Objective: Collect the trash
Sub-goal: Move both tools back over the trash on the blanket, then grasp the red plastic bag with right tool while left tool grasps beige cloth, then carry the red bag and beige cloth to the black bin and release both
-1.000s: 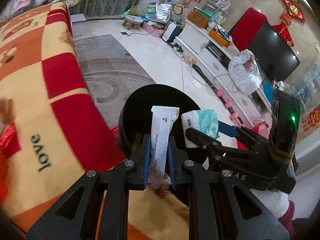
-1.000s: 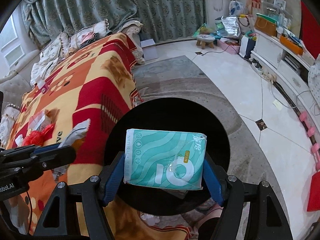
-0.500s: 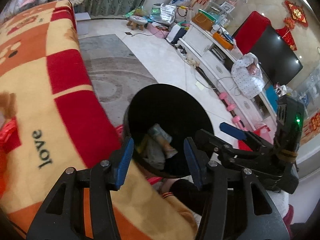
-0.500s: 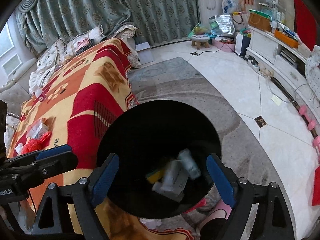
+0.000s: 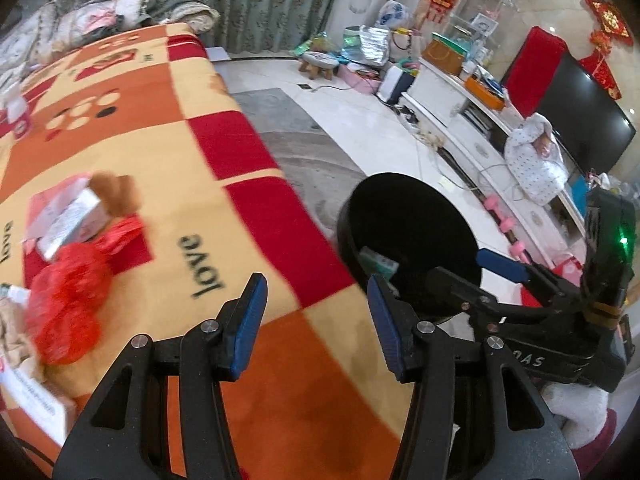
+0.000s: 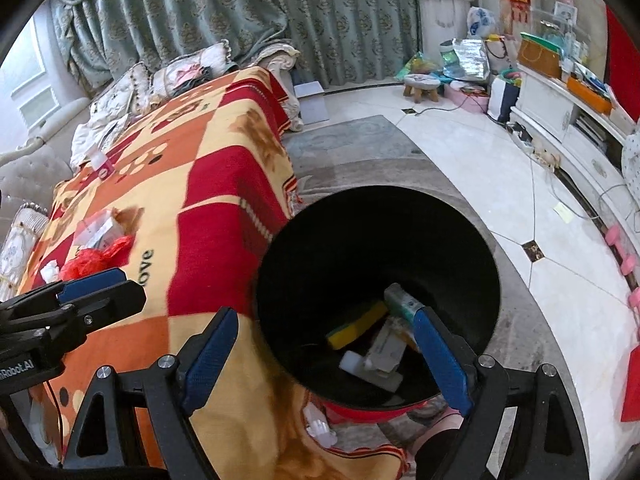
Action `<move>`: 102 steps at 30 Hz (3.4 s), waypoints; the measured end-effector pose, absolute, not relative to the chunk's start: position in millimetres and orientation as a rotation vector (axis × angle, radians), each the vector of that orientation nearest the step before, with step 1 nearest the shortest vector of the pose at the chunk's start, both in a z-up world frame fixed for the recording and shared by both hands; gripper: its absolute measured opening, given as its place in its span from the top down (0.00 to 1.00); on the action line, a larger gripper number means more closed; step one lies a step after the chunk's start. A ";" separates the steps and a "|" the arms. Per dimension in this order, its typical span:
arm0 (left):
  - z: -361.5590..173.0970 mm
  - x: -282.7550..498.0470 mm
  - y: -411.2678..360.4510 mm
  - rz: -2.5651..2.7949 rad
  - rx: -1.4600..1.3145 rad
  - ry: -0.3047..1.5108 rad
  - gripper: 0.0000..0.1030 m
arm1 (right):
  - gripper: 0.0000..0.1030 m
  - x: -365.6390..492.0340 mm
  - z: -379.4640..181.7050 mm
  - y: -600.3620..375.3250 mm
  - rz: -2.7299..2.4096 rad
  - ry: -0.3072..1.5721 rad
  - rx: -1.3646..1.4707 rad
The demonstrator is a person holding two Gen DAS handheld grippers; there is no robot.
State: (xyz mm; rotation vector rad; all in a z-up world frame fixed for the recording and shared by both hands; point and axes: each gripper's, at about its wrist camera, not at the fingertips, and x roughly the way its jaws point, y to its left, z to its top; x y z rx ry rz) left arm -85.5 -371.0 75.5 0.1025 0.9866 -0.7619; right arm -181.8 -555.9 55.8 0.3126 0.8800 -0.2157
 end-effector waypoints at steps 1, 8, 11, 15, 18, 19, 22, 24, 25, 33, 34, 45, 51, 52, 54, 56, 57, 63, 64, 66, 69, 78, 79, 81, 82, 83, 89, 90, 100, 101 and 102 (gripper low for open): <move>76.6 -85.2 -364.5 -0.749 0.101 0.983 0.51 | 0.15 -181.5 57.0 -553.0 -0.213 0.878 0.310; 81.5 -85.7 -323.9 -0.682 0.104 0.967 0.51 | 0.15 -173.1 67.7 -516.3 -0.169 0.878 0.260; 84.0 -87.0 -302.2 -0.650 0.100 0.963 0.51 | 0.15 -168.6 70.8 -501.5 -0.147 0.878 0.259; 84.6 -88.4 -274.1 -0.602 0.103 0.969 0.51 | 0.15 -160.8 74.2 -476.9 -0.103 0.875 0.250; 83.9 -90.1 -251.3 -0.564 0.096 0.969 0.51 | 0.15 -152.2 74.4 -456.3 -0.055 0.881 0.244; 82.7 -89.4 -241.8 -0.547 0.091 0.970 0.51 | 0.15 -149.2 74.3 -449.4 -0.039 0.883 0.240; 76.9 -83.5 -218.8 -0.511 0.063 0.985 0.51 | 0.15 -140.4 73.3 -427.0 0.009 0.890 0.222; 73.6 -77.5 -207.8 -0.494 0.039 0.992 0.51 | 0.15 -135.5 72.8 -414.5 0.031 0.892 0.214; 71.9 -74.7 -203.8 -0.489 0.026 0.994 0.51 | 0.15 -134.1 72.6 -409.5 0.038 0.893 0.212; 58.2 -57.5 -201.0 -0.534 -0.060 1.006 0.51 | 0.15 -122.1 72.8 -377.9 0.089 0.907 0.190; 54.0 -54.5 -202.0 -0.533 -0.063 1.018 0.51 | 0.15 -120.6 72.8 -376.9 0.090 0.910 0.189; 40.0 -58.1 -137.7 -0.429 -0.060 1.105 0.51 | 0.15 -91.4 69.0 -356.7 0.130 0.934 0.196; 53.0 -67.4 -100.8 -0.407 -0.092 1.082 0.51 | 0.15 -55.3 61.7 -336.4 0.173 0.944 0.244; 55.6 -66.4 -98.8 -0.404 -0.103 1.076 0.51 | 0.15 -51.5 60.7 -334.5 0.176 0.943 0.253; 60.2 -62.1 -98.0 -0.408 -0.124 1.064 0.51 | 0.15 -39.5 56.9 -331.9 0.168 0.949 0.276; 63.1 -56.6 -101.6 -0.412 -0.142 1.059 0.51 | 0.15 -28.8 51.5 -331.9 0.164 0.964 0.309; 63.9 -54.3 -103.8 -0.418 -0.148 1.058 0.51 | 0.15 -25.6 48.9 -332.3 0.168 0.972 0.326; 67.4 -39.6 -125.5 -0.442 -0.133 1.046 0.51 | 0.53 -18.4 35.2 -325.0 0.252 0.993 0.352; 67.2 -37.1 -129.0 -0.444 -0.132 1.045 0.51 | 0.54 -20.4 34.2 -323.9 0.258 0.994 0.344; 65.9 -31.3 -136.3 -0.448 -0.129 1.040 0.51 | 0.61 -28.7 37.8 -323.6 0.266 0.970 0.314; 60.5 -22.6 -148.3 -0.449 -0.105 1.036 0.51 | 0.63 -46.0 49.9 -334.3 0.256 0.924 0.303; 62.0 -28.8 -167.8 -0.510 -0.095 1.052 0.81 | 0.63 -105.4 74.4 -365.3 0.190 0.877 0.244; 65.6 -32.8 -170.9 -0.525 -0.090 1.047 0.81 | 0.63 -110.4 75.3 -368.4 0.179 0.873 0.238; 73.8 -42.0 -179.0 -0.554 -0.075 1.032 0.81 | 0.63 -117.7 75.9 -373.9 0.166 0.870 0.232; 76.8 -45.9 -182.9 -0.567 -0.068 1.027 0.81 | 0.63 -122.2 76.4 -377.8 0.159 0.868 0.235; 80.2 -49.8 -187.7 -0.580 -0.062 1.023 0.81 | 0.63 -125.3 76.9 -381.0 0.152 0.865 0.241; 97.5 -69.0 -216.3 -0.646 -0.022 0.986 0.81 | 0.63 -137.1 82.0 -400.2 0.112 0.855 0.255; 99.3 -71.6 -221.5 -0.655 -0.015 0.979 0.81 | 0.63 -138.9 83.2 -403.2 0.106 0.855 0.254; 101.3 -80.9 -253.8 -0.701 -0.012 0.965 0.81 | 0.63 -151.8 95.1 -429.0 0.046 0.863 0.214; 101.1 -81.1 -257.0 -0.705 -0.006 0.966 0.81 | 0.63 -152.9 95.6 -432.0 0.041 0.861 0.213; 100.8 -81.0 -260.1 -0.709 0.000 0.967 0.81 | 0.63 -154.3 95.6 -435.3 0.035 0.860 0.213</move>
